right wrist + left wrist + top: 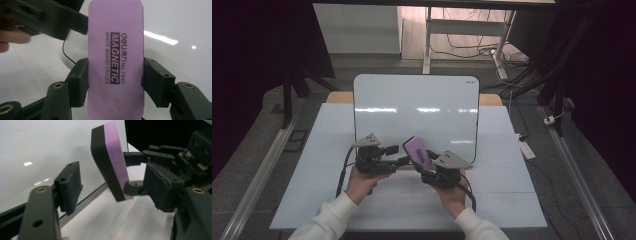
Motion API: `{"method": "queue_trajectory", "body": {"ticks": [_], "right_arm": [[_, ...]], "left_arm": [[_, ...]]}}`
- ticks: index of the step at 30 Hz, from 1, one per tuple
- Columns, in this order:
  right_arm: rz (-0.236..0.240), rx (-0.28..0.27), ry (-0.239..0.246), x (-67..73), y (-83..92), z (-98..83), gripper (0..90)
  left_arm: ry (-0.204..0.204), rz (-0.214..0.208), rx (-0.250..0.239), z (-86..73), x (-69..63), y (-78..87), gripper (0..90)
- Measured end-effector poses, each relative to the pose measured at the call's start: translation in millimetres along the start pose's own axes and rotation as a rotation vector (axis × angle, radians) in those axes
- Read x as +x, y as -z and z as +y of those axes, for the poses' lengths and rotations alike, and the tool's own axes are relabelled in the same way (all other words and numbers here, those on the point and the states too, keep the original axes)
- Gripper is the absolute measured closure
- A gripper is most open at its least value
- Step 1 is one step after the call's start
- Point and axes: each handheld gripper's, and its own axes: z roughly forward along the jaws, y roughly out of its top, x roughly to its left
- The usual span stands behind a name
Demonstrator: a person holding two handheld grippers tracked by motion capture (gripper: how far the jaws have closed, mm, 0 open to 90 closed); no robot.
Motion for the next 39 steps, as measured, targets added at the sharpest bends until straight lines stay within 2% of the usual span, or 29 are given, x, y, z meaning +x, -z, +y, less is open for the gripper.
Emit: {"method": "queue_trajectory", "body": {"ticks": [7, 11, 15, 21, 25, 28, 32, 36, 39], "right_arm": [[-0.009, -0.024, 0.021, 8.5, -3.8, -0.6, 40.5], [-0.022, -0.049, 0.046, 14.1, -4.2, 0.4, 40.5], [-0.025, -0.053, 0.043, 15.5, -5.9, 0.4, 40.4], [0.008, -0.041, 0.019, 12.9, -10.1, -0.1, 39.9], [0.041, -0.05, -0.014, 9.7, -7.0, 3.2, 33.3], [0.042, -0.063, -0.035, 2.2, 1.3, 6.3, 31.4], [0.021, -0.043, -0.059, -14.8, 14.9, 7.3, 30.5], [-0.031, -0.007, -0.039, -33.8, 31.4, -0.8, 30.5], [-0.077, 0.006, -0.035, -48.8, 45.0, -10.0, 30.5]], "left_arm": [[0.023, -0.014, -0.01, 1.4, 3.6, -6.7, 46.1], [0.037, -0.038, -0.014, 1.7, 5.1, -7.2, 55.6], [0.05, -0.044, -0.017, 2.3, 5.7, -6.6, 60.8], [0.043, -0.025, -0.01, 3.3, 3.9, -4.1, 63.3], [0.007, 0.031, -0.012, 8.5, 3.4, 6.7, 63.8], [0.0, 0.065, -0.027, 13.5, 6.0, 19.8, 63.8], [-0.004, 0.121, -0.039, 19.3, 12.2, 39.0, 63.8], [0.014, 0.154, -0.053, 23.0, 20.8, 58.9, 63.7], [0.026, 0.172, -0.062, 24.2, 25.9, 67.5, 63.7]]}}
